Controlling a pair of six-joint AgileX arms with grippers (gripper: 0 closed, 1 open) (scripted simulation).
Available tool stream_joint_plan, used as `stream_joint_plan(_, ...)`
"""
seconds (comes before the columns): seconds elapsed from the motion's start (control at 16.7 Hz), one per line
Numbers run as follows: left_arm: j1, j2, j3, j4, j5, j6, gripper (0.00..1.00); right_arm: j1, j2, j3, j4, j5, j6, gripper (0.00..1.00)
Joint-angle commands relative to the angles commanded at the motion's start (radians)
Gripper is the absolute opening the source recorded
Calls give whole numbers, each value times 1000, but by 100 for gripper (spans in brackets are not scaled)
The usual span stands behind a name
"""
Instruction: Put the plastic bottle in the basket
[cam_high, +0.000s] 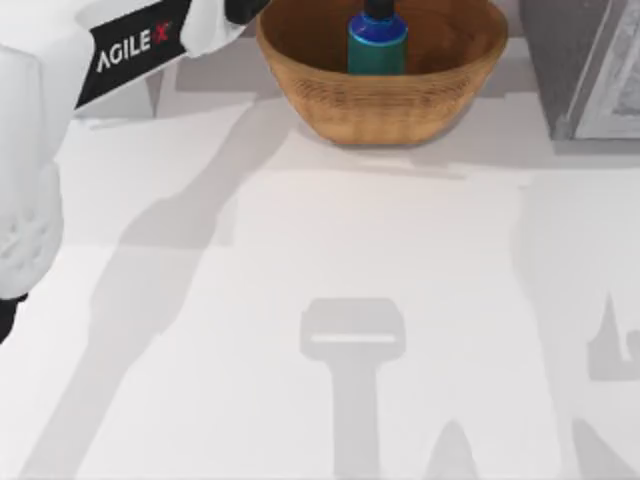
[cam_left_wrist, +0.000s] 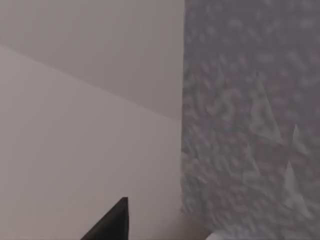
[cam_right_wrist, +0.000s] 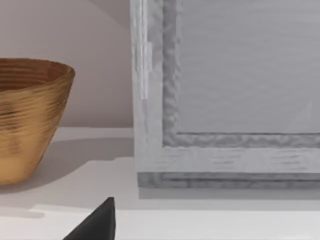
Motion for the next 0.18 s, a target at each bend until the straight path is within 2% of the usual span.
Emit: stream_joint_plan(0.18, 0, 0, 0, 0, 0, 0, 100, 0, 0, 0, 0, 0, 0, 100)
